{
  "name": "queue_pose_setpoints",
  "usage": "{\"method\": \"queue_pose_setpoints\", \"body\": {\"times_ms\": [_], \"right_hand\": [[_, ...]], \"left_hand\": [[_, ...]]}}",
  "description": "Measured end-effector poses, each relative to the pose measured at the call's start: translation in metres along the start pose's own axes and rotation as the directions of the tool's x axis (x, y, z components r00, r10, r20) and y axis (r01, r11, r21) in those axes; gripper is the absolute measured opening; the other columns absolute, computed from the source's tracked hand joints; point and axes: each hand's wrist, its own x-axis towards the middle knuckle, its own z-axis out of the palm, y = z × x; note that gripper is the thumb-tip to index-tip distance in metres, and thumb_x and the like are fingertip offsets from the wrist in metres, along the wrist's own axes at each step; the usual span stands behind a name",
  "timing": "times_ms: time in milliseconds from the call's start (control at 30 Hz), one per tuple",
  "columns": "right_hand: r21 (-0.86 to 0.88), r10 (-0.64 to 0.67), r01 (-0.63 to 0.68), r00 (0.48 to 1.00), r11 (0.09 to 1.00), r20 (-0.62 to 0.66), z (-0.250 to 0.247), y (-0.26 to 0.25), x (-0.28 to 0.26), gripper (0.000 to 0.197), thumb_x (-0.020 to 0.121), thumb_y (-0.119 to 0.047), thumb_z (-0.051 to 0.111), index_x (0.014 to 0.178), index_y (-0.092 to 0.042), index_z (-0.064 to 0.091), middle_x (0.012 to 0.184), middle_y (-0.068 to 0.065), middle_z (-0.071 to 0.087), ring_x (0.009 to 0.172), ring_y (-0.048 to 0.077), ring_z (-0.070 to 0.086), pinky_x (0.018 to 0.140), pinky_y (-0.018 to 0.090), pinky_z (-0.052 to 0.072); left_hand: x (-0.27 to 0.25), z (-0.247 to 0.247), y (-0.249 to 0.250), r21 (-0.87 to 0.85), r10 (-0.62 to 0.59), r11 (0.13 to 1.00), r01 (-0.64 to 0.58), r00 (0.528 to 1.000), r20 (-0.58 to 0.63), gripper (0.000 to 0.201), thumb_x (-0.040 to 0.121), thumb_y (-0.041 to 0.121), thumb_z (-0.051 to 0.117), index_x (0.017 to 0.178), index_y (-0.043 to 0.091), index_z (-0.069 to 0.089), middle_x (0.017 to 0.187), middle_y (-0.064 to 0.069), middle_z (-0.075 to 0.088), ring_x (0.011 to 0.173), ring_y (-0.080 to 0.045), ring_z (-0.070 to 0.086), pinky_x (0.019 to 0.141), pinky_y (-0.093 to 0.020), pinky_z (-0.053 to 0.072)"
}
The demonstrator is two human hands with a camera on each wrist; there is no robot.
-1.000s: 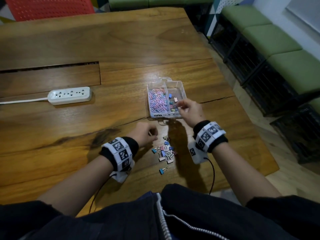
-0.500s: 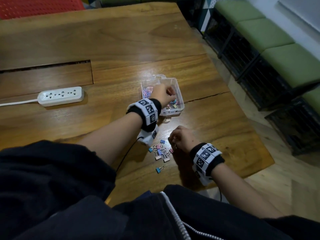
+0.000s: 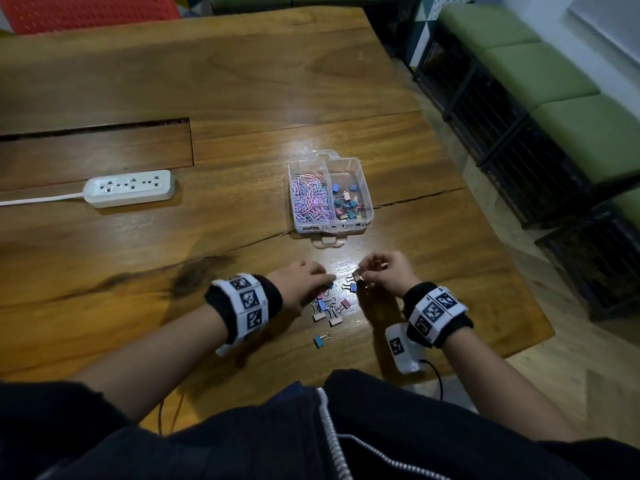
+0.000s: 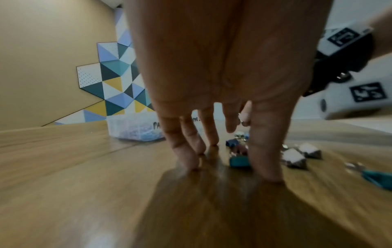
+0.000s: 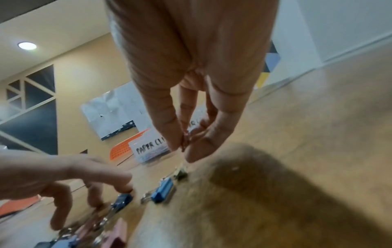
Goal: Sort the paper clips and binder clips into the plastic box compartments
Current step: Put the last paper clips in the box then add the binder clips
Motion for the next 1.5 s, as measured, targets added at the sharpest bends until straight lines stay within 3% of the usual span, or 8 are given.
{"method": "queue_pose_setpoints", "body": {"times_ms": [233, 433, 567, 733, 900, 1200, 1366, 1500], "right_hand": [[-0.438, -0.023, 0.05, 0.998, 0.898, 0.066, 0.021, -0.009, -0.011, 0.041, 0.081, -0.005, 0.061, 0.12, -0.017, 0.053, 0.103, 0.003, 0.053, 0.091, 0.015, 0.052, 0.083, 0.026, 0.045], [-0.461, -0.07, 0.035, 0.996, 0.886, -0.059, 0.042, -0.008, -0.014, 0.028, 0.078, -0.004, 0.063, 0.105, -0.01, 0.06, 0.109, 0.007, 0.048, 0.097, 0.021, 0.05, 0.077, 0.024, 0.047], [-0.557, -0.124, 0.081, 0.991, 0.827, -0.041, 0.046, -0.004, -0.017, 0.018, 0.082, -0.006, 0.057, 0.1, -0.003, 0.06, 0.112, 0.01, 0.047, 0.1, 0.024, 0.05, 0.088, 0.03, 0.045], [-0.589, -0.196, 0.168, 0.98, 0.791, 0.016, 0.041, -0.001, -0.022, 0.016, 0.082, -0.003, 0.051, 0.097, -0.003, 0.056, 0.107, 0.012, 0.054, 0.099, 0.026, 0.051, 0.083, 0.029, 0.041], [-0.519, -0.155, 0.139, 0.988, 0.843, 0.012, 0.039, 0.004, -0.023, 0.027, 0.076, -0.012, 0.065, 0.101, -0.009, 0.055, 0.106, 0.007, 0.055, 0.099, 0.02, 0.052, 0.078, 0.019, 0.036], [-0.486, -0.162, 0.099, 0.983, 0.868, -0.089, 0.032, 0.007, -0.025, 0.023, 0.082, -0.006, 0.057, 0.105, -0.008, 0.062, 0.112, 0.007, 0.051, 0.105, 0.02, 0.05, 0.094, 0.025, 0.043], [-0.542, -0.175, 0.13, 0.984, 0.831, -0.033, 0.035, 0.008, -0.025, 0.017, 0.084, -0.004, 0.052, 0.098, -0.005, 0.061, 0.107, 0.009, 0.056, 0.1, 0.024, 0.054, 0.089, 0.03, 0.046], [-0.526, -0.175, 0.141, 0.985, 0.839, -0.014, 0.033, 0.01, -0.024, 0.016, 0.085, -0.004, 0.051, 0.1, -0.006, 0.058, 0.108, 0.011, 0.056, 0.099, 0.026, 0.055, 0.09, 0.035, 0.049]], "left_hand": [[0.002, 0.014, 0.004, 0.029, 0.012, 1.0, -0.01, 0.997, -0.081, 0.07, 0.087, 0.015, 0.056, 0.145, 0.031, 0.019, 0.14, -0.007, 0.033, 0.125, -0.023, 0.035, 0.103, -0.035, 0.04], [0.004, 0.015, 0.01, -0.1, -0.04, 0.995, 0.021, 0.98, -0.195, 0.036, 0.089, 0.013, 0.053, 0.125, 0.016, 0.049, 0.123, -0.01, 0.046, 0.107, -0.023, 0.05, 0.09, -0.031, 0.046], [0.003, 0.014, 0.012, -0.09, -0.035, 0.996, 0.016, 0.976, -0.217, 0.036, 0.088, 0.014, 0.054, 0.123, 0.014, 0.048, 0.121, -0.009, 0.049, 0.107, -0.023, 0.051, 0.09, -0.032, 0.046], [0.001, 0.019, 0.017, -0.046, 0.014, 0.999, -0.027, 0.963, -0.269, 0.026, 0.09, 0.014, 0.05, 0.116, 0.012, 0.051, 0.118, -0.006, 0.054, 0.106, -0.021, 0.05, 0.09, -0.03, 0.043], [0.001, 0.019, 0.018, -0.113, -0.02, 0.994, -0.009, 0.966, -0.257, 0.034, 0.089, 0.015, 0.053, 0.123, 0.017, 0.051, 0.12, -0.005, 0.053, 0.11, -0.021, 0.051, 0.094, -0.031, 0.044], [-0.001, 0.011, 0.016, -0.391, -0.177, 0.918, 0.058, 0.945, -0.276, 0.02, 0.088, 0.012, 0.054, 0.107, 0.009, 0.06, 0.109, -0.003, 0.05, 0.091, -0.012, 0.048, 0.072, -0.017, 0.042], [0.035, -0.057, 0.019, -0.55, -0.248, 0.832, -0.077, 0.834, -0.493, 0.022, 0.085, 0.005, 0.057, 0.106, 0.003, 0.064, 0.107, -0.008, 0.063, 0.095, -0.017, 0.059, 0.082, -0.019, 0.048], [0.061, -0.1, 0.015, -0.654, -0.362, 0.751, -0.093, 0.77, -0.526, 0.023, 0.089, 0.003, 0.052, 0.109, 0.0, 0.063, 0.113, -0.014, 0.064, 0.105, -0.025, 0.06, 0.086, -0.024, 0.047]]}}
